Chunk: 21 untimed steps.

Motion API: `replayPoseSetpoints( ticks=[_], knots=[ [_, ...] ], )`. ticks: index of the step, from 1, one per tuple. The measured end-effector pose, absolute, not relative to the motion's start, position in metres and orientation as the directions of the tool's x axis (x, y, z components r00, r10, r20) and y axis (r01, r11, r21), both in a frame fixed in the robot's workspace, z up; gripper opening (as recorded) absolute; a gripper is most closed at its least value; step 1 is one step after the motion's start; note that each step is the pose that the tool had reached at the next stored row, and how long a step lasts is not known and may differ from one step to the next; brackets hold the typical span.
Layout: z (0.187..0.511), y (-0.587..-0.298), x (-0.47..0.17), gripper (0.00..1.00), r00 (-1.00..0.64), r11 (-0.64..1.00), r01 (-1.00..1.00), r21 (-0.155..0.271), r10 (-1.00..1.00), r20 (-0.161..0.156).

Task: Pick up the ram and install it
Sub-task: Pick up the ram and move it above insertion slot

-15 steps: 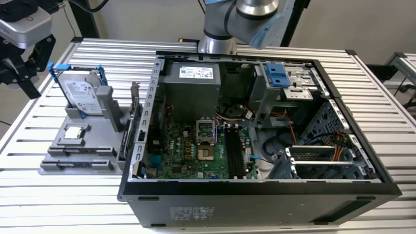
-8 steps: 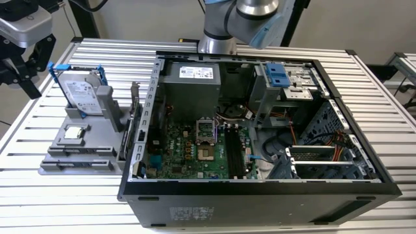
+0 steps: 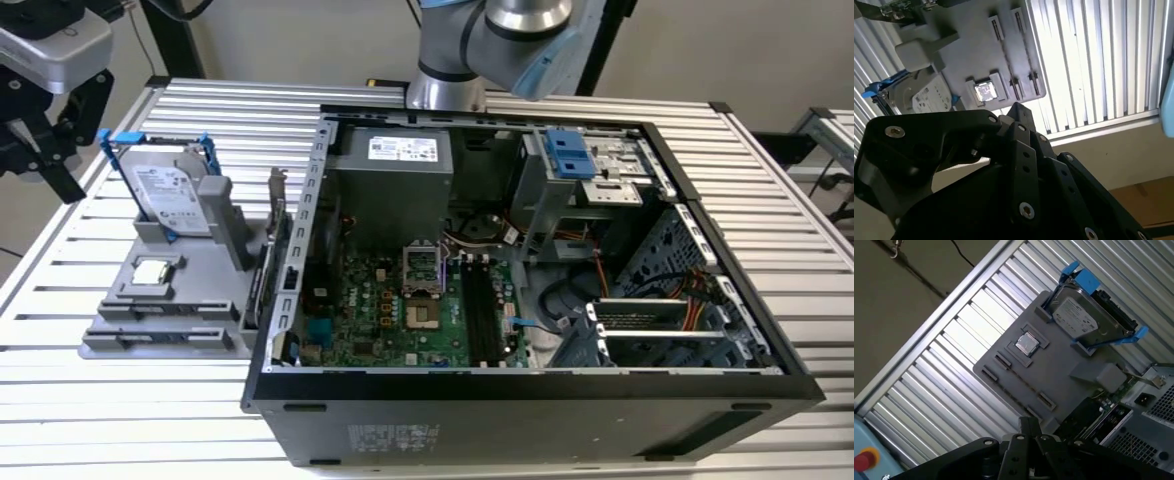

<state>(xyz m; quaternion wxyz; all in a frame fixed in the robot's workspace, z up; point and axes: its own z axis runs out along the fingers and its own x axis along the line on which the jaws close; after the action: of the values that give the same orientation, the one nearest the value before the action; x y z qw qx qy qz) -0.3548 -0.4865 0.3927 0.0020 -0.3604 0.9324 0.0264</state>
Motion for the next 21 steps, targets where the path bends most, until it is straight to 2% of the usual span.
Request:
replayPoseSetpoints(
  ticks=[21],
  knots=[
    [0.3928,-0.4865,-0.3547,0.00,-0.508,0.507,-0.861,0.039,-0.861,-0.029]
  ],
)
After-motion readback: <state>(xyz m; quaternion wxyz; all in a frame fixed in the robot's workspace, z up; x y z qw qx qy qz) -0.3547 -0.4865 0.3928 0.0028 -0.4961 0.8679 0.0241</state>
